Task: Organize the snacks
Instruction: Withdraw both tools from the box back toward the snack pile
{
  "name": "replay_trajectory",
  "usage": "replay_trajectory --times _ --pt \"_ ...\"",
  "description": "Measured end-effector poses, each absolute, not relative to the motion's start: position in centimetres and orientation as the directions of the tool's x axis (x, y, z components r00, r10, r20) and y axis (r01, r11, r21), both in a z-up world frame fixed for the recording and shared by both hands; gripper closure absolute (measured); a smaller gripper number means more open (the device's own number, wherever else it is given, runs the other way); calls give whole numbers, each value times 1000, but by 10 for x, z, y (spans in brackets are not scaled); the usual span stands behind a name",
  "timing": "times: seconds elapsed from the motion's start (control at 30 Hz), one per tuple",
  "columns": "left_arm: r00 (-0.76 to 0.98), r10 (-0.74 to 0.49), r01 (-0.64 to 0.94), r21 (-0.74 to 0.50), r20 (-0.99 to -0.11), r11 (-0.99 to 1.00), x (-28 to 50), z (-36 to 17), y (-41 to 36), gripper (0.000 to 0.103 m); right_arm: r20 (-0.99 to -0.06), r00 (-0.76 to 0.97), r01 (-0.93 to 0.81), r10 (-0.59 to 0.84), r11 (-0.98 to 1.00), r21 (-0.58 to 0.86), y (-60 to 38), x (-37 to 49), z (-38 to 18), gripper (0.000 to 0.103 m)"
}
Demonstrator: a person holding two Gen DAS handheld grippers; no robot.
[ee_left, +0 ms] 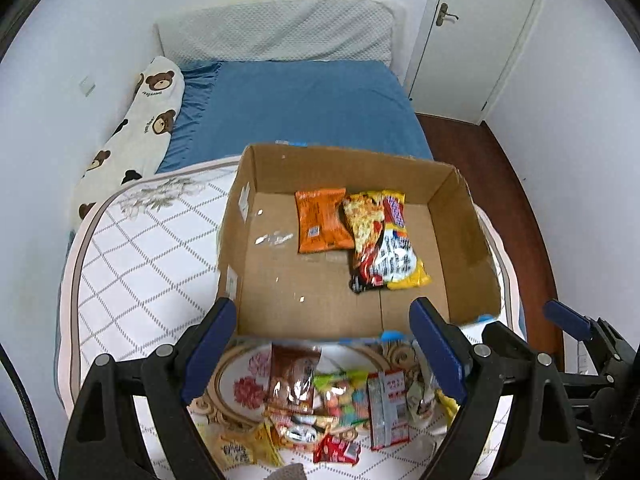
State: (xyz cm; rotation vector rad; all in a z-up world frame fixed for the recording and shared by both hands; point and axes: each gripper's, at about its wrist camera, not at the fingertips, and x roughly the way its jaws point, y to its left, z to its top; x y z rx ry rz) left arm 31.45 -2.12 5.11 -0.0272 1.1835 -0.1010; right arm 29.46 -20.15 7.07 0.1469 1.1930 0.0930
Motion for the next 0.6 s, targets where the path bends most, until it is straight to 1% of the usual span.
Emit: replay_trajectory --times 0.1,0.23,0.3,0.43,0.53,0.6 --pt "341 -76 58 -60 -937 997 296 41 -19 15 -925 347 19 155 985 173 -205 279 66 3" --pt "268 -51 52 -39 -962 998 262 12 -14 15 -945 282 55 165 981 187 -218 249 46 3" --pt "209 -56 49 -47 -976 998 245 -10 -10 15 -955 241 96 172 975 200 -229 232 30 3" --pt "100 -25 17 -24 -995 1000 212 -55 5 15 -975 148 180 167 965 192 -252 193 -7 3" --pt "11 -29 -28 -29 -1000 999 191 -86 17 15 -982 83 292 169 938 186 -281 166 -39 3" --pt "-17 -25 -43 -24 -1000 999 183 -99 20 15 -983 55 365 174 913 182 -298 153 -54 3"
